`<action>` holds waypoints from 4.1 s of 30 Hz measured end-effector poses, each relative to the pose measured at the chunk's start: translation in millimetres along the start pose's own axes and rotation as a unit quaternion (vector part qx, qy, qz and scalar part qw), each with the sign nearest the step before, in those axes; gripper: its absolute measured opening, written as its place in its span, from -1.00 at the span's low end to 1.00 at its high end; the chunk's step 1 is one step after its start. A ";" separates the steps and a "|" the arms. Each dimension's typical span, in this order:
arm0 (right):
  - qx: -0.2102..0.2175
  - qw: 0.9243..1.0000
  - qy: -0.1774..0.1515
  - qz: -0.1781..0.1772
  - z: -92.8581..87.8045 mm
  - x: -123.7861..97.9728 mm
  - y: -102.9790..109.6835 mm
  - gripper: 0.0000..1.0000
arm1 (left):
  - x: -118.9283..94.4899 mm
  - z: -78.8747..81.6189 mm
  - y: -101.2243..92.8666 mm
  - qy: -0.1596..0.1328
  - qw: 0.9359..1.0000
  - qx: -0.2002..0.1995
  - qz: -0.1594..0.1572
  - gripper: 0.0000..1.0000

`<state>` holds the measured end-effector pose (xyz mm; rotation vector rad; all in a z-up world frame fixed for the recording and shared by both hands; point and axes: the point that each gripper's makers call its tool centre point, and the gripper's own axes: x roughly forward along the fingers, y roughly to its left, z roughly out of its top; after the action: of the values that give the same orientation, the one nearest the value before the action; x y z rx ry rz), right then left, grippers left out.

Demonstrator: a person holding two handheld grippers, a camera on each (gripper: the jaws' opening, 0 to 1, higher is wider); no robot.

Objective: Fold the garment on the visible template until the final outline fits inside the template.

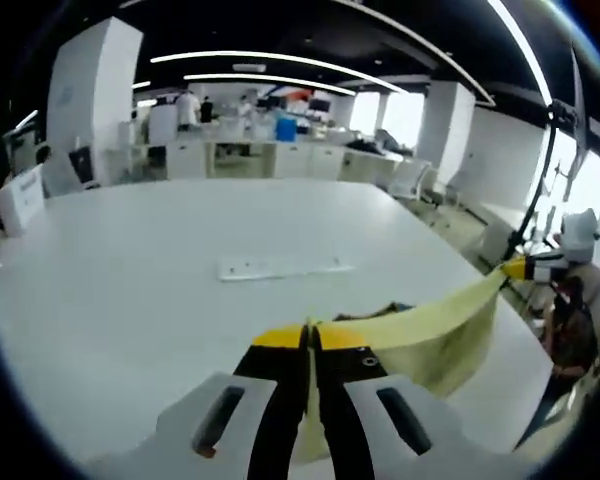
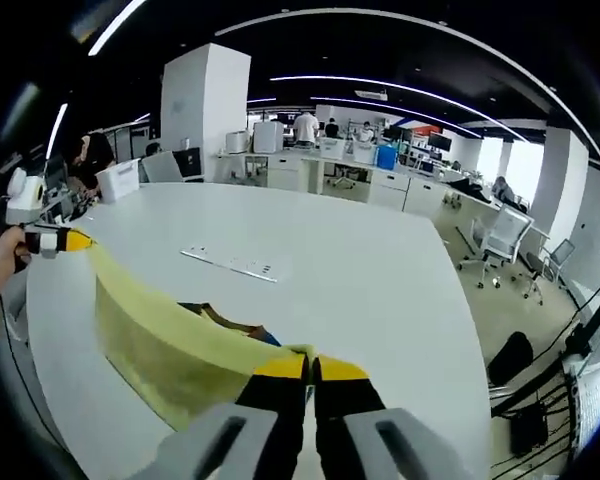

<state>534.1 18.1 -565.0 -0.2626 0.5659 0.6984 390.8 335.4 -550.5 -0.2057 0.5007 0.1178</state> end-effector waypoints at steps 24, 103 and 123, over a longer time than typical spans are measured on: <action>0.032 0.998 0.053 -0.013 -32.2 95.6 -26.5 -1.00 | 89.5 -48.6 35.5 0.004 0.993 -0.104 0.051 -1.00; -0.089 0.991 0.089 0.046 -81.3 147.0 -18.0 -0.49 | 147.6 -101.1 50.3 0.020 0.987 0.159 -0.003 -0.30; 0.045 0.997 0.052 0.018 -73.3 172.0 -29.4 -0.54 | 168.9 -88.5 57.2 -0.002 0.997 0.068 0.038 -0.45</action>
<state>631.8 57.7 -722.2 -0.2057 0.7007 0.6953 487.6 381.7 -718.1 -0.0541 0.5112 0.1581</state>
